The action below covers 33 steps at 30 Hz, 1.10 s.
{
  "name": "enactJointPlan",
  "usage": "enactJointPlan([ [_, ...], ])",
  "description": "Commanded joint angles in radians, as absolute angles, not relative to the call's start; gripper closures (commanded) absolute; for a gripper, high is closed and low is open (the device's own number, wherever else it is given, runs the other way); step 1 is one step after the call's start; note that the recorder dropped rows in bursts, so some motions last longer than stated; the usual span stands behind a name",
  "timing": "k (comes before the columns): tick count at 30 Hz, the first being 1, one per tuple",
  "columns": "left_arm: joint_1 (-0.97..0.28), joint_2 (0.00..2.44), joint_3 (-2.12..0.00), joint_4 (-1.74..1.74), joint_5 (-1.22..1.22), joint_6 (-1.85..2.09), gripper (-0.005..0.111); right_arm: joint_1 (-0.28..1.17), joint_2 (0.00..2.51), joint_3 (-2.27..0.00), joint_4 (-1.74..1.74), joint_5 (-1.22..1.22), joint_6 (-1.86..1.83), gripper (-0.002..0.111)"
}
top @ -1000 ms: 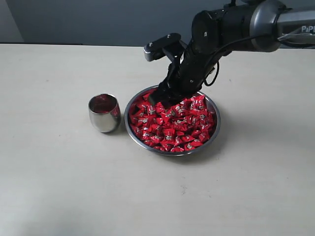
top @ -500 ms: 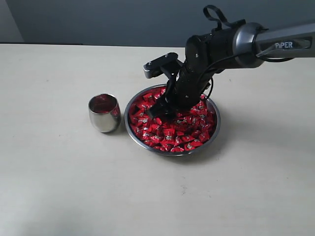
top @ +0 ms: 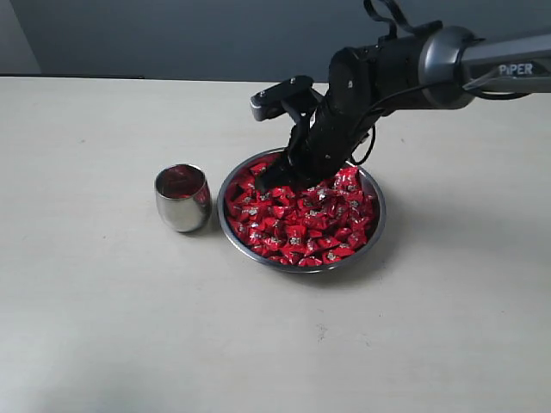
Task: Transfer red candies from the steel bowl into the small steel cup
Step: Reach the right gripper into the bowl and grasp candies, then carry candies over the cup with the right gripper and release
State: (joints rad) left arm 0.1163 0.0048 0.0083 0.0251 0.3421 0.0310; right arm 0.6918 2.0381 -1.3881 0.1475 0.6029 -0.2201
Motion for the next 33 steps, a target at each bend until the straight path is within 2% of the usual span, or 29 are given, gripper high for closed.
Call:
enactJointPlan([
  [1, 0.108, 0.0, 0.0, 0.027, 0.337, 0.029, 0.106, 0.688, 1.954, -1.387, 0.212, 0.596, -0.218, 0.108],
  [8, 0.108, 0.0, 0.0, 0.027, 0.337, 0.029, 0.106, 0.78, 1.913, -1.392, 0.527, 0.5, -0.491, 0.108],
  [12, 0.108, 0.0, 0.0, 0.027, 0.337, 0.029, 0.106, 0.85, 1.939, -1.399, 0.536, 0.379, -0.506, 0.108],
  [22, 0.108, 0.0, 0.0, 0.027, 0.337, 0.029, 0.106, 0.887, 2.072, -1.543, 0.516, 0.436, -0.506, 0.108],
  [33, 0.108, 0.0, 0.0, 0.027, 0.337, 0.029, 0.106, 0.881, 2.103, -1.555, 0.479, 0.44, -0.498, 0.107],
])
